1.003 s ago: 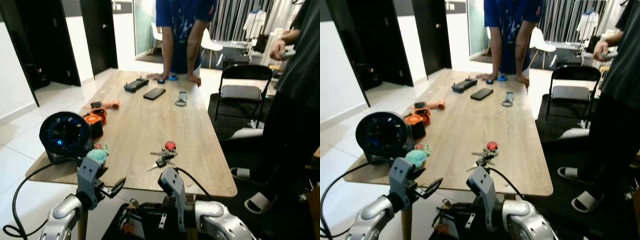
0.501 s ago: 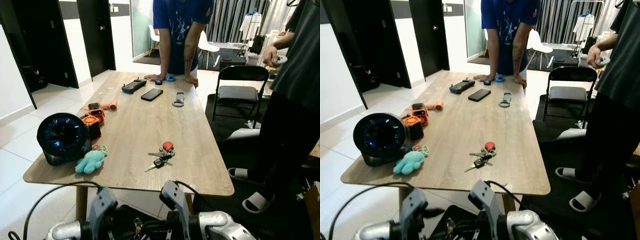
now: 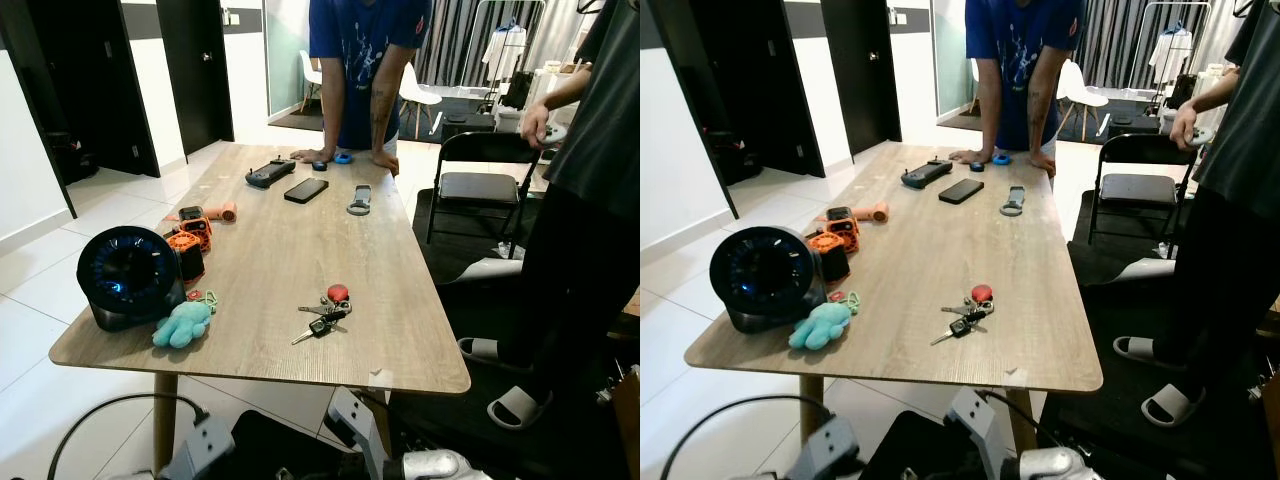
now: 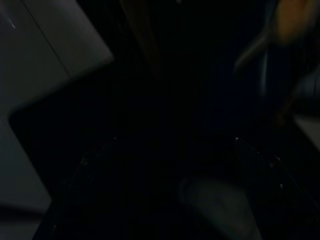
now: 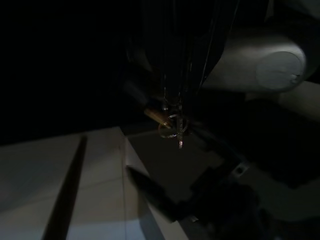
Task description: Hang keys on a hook
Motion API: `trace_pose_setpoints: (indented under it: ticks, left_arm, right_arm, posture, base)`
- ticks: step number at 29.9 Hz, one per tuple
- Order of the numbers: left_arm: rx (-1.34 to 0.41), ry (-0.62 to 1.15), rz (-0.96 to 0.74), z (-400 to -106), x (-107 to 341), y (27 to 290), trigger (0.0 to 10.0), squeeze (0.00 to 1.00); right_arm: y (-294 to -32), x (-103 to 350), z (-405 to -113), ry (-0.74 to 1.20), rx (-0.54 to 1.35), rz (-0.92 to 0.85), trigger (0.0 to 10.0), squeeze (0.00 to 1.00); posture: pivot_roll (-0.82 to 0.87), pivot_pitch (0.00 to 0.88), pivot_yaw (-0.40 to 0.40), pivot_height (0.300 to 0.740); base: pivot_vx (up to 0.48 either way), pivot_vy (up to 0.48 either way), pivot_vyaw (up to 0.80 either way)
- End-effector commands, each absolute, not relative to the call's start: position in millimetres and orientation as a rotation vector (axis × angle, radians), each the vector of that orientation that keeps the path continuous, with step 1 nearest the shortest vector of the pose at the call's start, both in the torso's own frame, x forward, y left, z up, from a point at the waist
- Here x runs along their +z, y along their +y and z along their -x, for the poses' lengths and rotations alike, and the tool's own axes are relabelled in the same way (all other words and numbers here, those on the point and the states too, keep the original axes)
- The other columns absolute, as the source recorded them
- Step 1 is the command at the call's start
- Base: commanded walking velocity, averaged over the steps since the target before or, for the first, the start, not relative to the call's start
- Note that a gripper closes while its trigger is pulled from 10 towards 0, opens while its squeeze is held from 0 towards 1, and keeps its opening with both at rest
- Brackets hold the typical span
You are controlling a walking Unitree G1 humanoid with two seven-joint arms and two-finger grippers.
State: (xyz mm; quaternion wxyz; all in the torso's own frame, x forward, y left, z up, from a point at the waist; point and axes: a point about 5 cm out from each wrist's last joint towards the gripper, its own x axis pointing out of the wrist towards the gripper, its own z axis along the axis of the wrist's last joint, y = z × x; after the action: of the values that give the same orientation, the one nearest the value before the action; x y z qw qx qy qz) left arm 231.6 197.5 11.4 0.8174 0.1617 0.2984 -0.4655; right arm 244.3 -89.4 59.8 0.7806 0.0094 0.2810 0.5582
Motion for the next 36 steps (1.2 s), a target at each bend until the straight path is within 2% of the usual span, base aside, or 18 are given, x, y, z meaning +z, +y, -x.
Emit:
trace_pose_setpoints:
  ticks: [1, 4, 11, 13, 17, 23, 26, 28, 30, 31, 33, 34, 35, 36]
  left_arm:
    - [-0.947, 0.725, -0.402, -224.6, -0.8, 205.8, 10.0, 0.00]
    - [-0.823, 0.836, -0.482, -215.0, -23.9, 212.6, 10.0, 0.00]
    - [-0.676, 0.883, -0.451, -211.3, -37.1, 214.1, 10.0, 0.00]
    - [-0.615, 0.895, -0.401, -210.9, -41.4, 212.4, 10.0, 0.00]
    - [-0.609, 0.885, -0.383, -211.1, -44.6, 206.0, 10.0, 0.00]
    - [-0.572, 0.870, -0.372, -212.8, -47.3, 202.8, 10.0, 0.00]
    - [-0.505, 0.852, -0.342, -214.8, -49.6, 200.8, 10.0, 0.00]
    - [-0.399, 0.844, -0.299, -216.4, -52.2, 200.9, 10.0, 0.00]
    - [-0.388, 0.839, -0.286, -216.4, -52.6, 200.3, 10.0, 0.00]
    - [-0.368, 0.834, -0.259, -216.1, -53.3, 199.7, 10.0, 0.00]
    - [-0.331, 0.814, -0.199, -215.5, -54.1, 198.0, 10.0, 0.00]
    - [-0.313, 0.775, -0.174, -216.7, -52.7, 196.4, 10.0, 0.00]
    - [-0.313, 0.775, -0.174, -216.7, -52.7, 196.4, 10.0, 0.00]
    - [-0.290, 0.721, -0.131, -218.2, -50.7, 193.5, 10.0, 0.00]
  right_arm:
    - [-95.2, 52.8, -245.7, 0.613, 1.157, -0.015, 0.0, 0.00]
    - [-108.9, 22.5, -240.8, 0.697, 1.032, 0.009, 0.0, 0.00]
    - [-119.4, -0.9, -230.2, 0.764, 0.919, -0.044, 0.0, 0.00]
    - [-129.2, -18.0, -222.6, 0.825, 0.814, -0.095, 0.0, 0.00]
    - [-138.2, -35.3, -212.5, 0.870, 0.700, -0.153, 0.0, 0.00]
    - [-146.6, -44.2, -211.3, 0.874, 0.609, -0.144, 0.0, 0.00]
    - [-156.2, -52.8, -208.5, 0.880, 0.499, -0.142, 0.0, 0.00]
    - [-176.1, -62.0, -202.5, 0.861, 0.269, -0.147, 0.0, 0.00]
    - [-180.3, -63.6, -201.5, 0.854, 0.220, -0.144, 0.0, 0.00]
    - [-185.3, -65.0, -199.9, 0.843, 0.160, -0.164, 0.9, 0.00]
    - [-195.9, -66.9, -196.3, 0.820, 0.038, -0.190, 4.4, 0.00]
    - [-202.8, -67.2, -194.3, 0.802, -0.031, -0.195, 10.0, 0.00]
    - [-202.8, -67.2, -194.3, 0.802, -0.031, -0.195, 10.0, 0.00]
    - [-212.2, -67.3, -191.5, 0.777, -0.122, -0.190, 10.0, 0.00]
  posture:
    - [0.03, 0.040, 0.017, 0.740]
    - [0.03, 0.034, 0.020, 0.740]
    - [0.03, 0.032, 0.023, 0.740]
    - [0.03, 0.033, 0.024, 0.740]
    - [0.04, 0.037, 0.022, 0.740]
    - [0.04, 0.037, 0.022, 0.740]
    - [0.04, 0.039, 0.023, 0.740]
    - [0.04, 0.041, 0.025, 0.740]
    - [0.04, 0.041, 0.025, 0.740]
    - [0.04, 0.042, 0.026, 0.740]
    - [0.03, 0.044, 0.029, 0.740]
    - [0.03, 0.044, 0.029, 0.740]
    - [0.03, 0.044, 0.029, 0.740]
    - [0.03, 0.046, 0.036, 0.740]
  base:
    - [0.000, 0.000, 0.00]
    - [0.000, 0.000, 0.00]
    - [0.000, 0.000, 0.00]
    - [0.000, 0.000, 0.00]
    - [0.000, 0.000, 0.00]
    - [0.000, 0.000, 0.00]
    - [0.000, 0.000, 0.00]
    - [0.000, 0.000, 0.00]
    - [0.000, 0.000, 0.00]
    - [0.000, 0.000, 0.00]
    - [0.000, 0.000, 0.00]
    - [0.000, 0.000, 0.00]
    - [0.000, 0.000, 0.00]
    - [0.000, 0.000, 0.00]
